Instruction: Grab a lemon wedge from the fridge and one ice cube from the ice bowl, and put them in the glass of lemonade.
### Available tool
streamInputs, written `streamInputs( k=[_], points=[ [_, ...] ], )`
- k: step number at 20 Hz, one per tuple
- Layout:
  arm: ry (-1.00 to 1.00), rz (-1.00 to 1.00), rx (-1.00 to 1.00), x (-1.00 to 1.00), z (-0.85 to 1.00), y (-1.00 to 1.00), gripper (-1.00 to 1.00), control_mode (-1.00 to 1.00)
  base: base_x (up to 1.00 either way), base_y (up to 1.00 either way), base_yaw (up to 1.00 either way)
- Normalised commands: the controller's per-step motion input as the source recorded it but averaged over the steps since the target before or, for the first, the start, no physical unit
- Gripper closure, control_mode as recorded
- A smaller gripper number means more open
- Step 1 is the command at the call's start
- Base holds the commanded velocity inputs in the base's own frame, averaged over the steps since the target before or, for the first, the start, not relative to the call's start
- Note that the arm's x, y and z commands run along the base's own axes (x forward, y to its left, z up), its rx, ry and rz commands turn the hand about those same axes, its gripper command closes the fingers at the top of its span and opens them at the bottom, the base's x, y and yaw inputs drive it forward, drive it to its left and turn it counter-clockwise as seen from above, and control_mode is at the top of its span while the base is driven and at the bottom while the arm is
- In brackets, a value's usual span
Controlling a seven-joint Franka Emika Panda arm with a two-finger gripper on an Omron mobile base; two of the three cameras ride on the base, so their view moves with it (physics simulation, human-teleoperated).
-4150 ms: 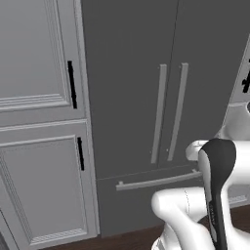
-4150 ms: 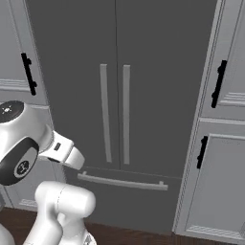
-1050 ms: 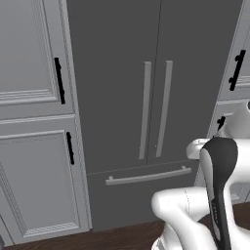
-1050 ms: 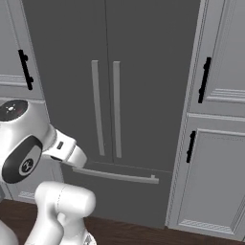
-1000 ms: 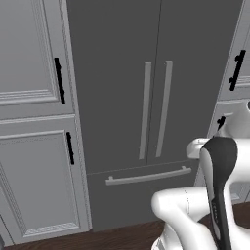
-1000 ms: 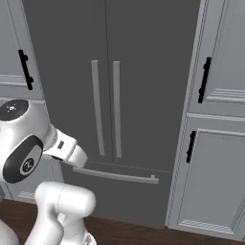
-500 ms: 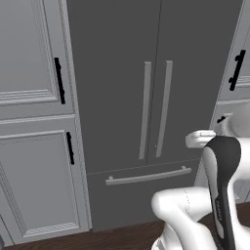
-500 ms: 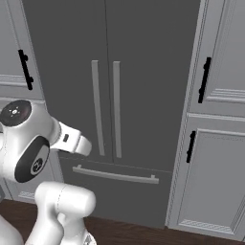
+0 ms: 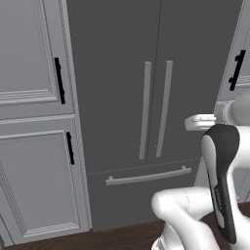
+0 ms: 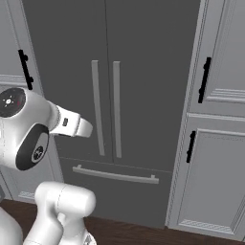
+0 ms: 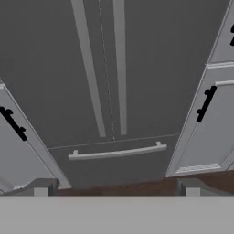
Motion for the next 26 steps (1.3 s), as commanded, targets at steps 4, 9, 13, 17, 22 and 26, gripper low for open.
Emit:
streamInputs(
  k=[4,9,13,17,22,26],
  points=[
    [-0.11,0.01,-0.04,0.38,0.24,-0.04,-1.00,-1.00,0.00,0.00,0.00],
    [-0.11,0.02,-0.01,0.28,0.01,-0.15,-1.00,-1.00,0.00,0.00,0.00],
    [-0.09,0.01,0.00,0.45,0.17,-0.20,-1.00,-1.00,0.00,0.00,0.00],
    [-0.03,0.01,0.00,0.63,0.13,-0.02,-1.00,-1.00,0.00,0.00,0.00],
    [0.00,0.05,0.00,0.82,0.00,-0.06,-1.00,-1.00,0.00,0.00,0.00],
    [0.00,0.08,0.00,0.85,0.00,-0.13,-1.00,-1.00,0.00,0.00,0.00]
  ],
)
